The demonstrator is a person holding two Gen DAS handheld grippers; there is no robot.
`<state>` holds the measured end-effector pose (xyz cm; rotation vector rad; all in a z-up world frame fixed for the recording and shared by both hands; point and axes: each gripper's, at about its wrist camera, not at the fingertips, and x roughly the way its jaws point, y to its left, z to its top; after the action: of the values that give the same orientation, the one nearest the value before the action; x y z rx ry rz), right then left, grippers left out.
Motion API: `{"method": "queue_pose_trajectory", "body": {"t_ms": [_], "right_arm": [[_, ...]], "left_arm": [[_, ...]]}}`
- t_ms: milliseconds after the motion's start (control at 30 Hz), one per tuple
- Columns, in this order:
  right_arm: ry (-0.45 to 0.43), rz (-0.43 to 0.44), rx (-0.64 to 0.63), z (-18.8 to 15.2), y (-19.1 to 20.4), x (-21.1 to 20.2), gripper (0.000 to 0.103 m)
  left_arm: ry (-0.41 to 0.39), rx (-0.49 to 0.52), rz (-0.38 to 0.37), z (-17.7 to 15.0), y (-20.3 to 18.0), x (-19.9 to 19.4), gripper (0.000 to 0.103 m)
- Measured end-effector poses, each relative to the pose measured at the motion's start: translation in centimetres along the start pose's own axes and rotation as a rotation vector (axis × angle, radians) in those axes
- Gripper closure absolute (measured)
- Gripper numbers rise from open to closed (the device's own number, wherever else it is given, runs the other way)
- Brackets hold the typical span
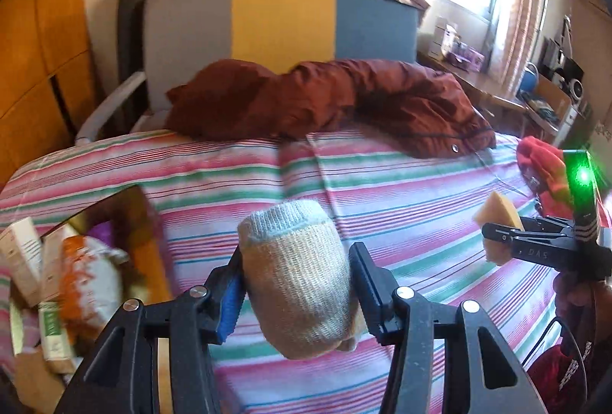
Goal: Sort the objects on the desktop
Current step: 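Carry the white sock and yellow sponge over the gold tray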
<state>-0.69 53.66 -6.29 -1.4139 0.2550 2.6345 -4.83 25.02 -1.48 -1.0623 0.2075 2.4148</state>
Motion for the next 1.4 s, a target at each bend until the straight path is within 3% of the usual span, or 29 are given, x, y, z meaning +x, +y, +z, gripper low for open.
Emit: {"method": "queue_pose_trajectory", "body": {"t_ms": [733,1133,1400], "right_arm": [[-0.094,0.361,-0.261,1.5,23.8,-4.8,0.045],[-0.094,0.468,-0.316,1.0,31.9,-5.4,0.045],[-0.085,0.527,-0.327,0.1,34.7,-5.6,0.045]], "left_arm": [[-0.08,-0.222,0.168,-5.6,13.5,-7.6,0.051],[-0.082,-0.327,0.233,-8.7,18.8,-9.3,0.051],[-0.077,-0.375,0.258,-10.2,20.5,-10.0,0.051]]}}
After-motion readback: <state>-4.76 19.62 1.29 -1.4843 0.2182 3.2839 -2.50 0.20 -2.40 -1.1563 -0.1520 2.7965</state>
